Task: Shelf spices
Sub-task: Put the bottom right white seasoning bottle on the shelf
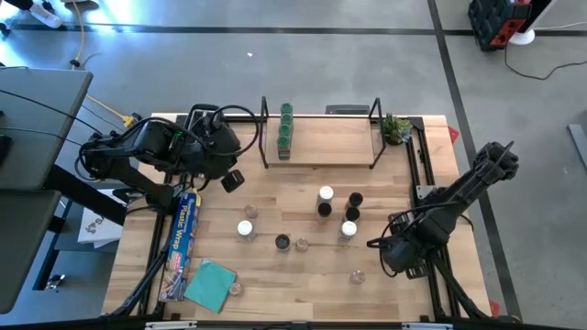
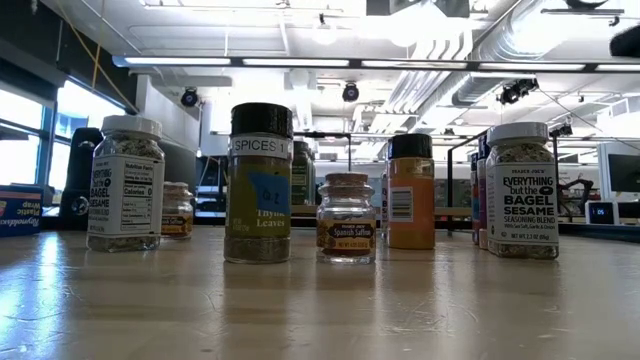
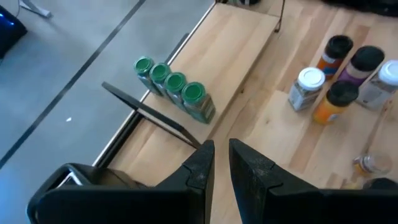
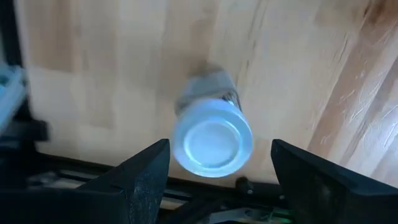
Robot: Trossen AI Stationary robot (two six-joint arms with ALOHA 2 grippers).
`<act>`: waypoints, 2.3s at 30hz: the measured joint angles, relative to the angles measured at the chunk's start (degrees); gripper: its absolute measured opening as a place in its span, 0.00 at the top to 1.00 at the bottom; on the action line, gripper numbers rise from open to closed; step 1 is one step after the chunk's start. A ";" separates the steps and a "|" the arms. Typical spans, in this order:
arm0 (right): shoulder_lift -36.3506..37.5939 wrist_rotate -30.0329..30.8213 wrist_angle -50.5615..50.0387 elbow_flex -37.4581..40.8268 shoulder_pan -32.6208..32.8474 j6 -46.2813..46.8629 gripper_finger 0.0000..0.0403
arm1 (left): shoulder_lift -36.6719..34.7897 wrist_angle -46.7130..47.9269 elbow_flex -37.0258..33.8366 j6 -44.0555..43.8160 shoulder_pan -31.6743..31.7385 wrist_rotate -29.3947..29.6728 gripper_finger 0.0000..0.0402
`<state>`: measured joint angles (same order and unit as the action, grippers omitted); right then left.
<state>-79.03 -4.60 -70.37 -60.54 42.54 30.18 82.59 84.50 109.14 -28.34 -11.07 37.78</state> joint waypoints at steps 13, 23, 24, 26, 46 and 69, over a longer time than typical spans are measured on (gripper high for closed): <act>0.05 -1.72 10.27 7.11 -0.02 -8.18 0.32 | 0.00 -2.15 0.00 -1.53 0.02 -0.04 0.89; 0.08 -1.24 11.85 7.04 -0.17 -6.39 0.53 | 0.00 -2.57 0.00 -1.55 0.12 0.46 0.89; 0.08 -1.35 11.76 7.04 -0.17 -6.04 0.53 | 0.00 -2.58 0.00 -1.53 0.22 0.45 0.89; 0.08 -1.67 11.77 7.04 -0.17 -6.04 0.53 | 0.00 -2.58 0.00 -1.40 0.22 0.48 0.89; -0.11 -5.41 -15.87 -26.79 -26.00 -5.27 0.53 | 0.00 -4.89 0.00 2.03 0.22 2.00 0.89; -45.40 -2.93 -13.55 -73.79 -71.31 -33.08 0.53 | 0.00 -4.71 0.00 9.69 0.19 -3.50 0.89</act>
<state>-124.43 -7.53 -83.92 -134.33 -28.77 -2.90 82.59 79.79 109.14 -18.65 -10.88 34.28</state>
